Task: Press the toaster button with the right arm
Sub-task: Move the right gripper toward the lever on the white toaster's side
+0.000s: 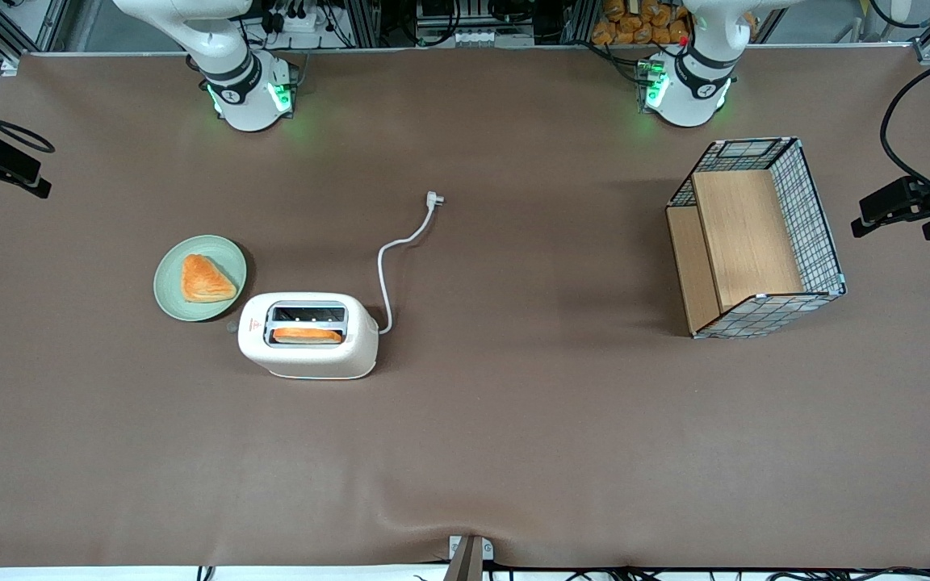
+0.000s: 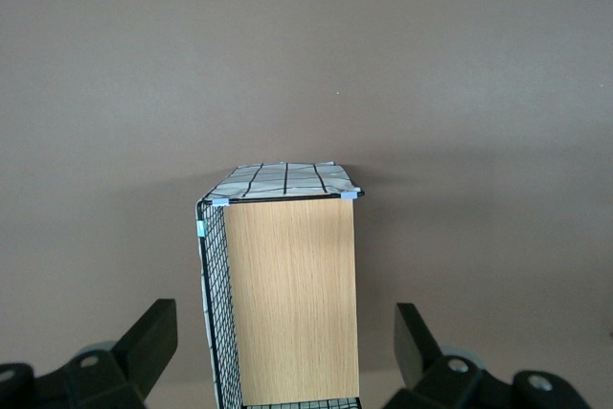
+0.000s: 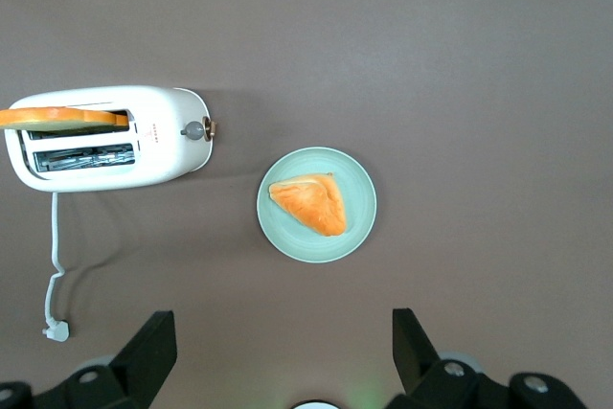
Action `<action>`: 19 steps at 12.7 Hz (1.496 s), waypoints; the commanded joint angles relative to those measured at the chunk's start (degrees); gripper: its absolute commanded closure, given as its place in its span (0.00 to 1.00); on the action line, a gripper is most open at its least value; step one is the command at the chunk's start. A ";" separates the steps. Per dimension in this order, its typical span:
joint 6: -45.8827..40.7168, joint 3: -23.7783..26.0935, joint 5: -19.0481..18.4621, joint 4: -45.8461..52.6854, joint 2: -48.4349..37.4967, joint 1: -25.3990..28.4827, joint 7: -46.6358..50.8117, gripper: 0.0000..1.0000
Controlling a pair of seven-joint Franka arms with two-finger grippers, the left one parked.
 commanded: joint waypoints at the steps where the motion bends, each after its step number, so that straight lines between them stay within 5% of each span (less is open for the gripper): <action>1: -0.91 0.71 0.76 0.95 0.18 -1.10 0.77 0.00; 14: -0.12 0.98 1.02 1.04 2.99 -0.57 0.25 0.00; 19: -0.03 0.71 5.15 0.95 5.88 -1.62 0.07 0.00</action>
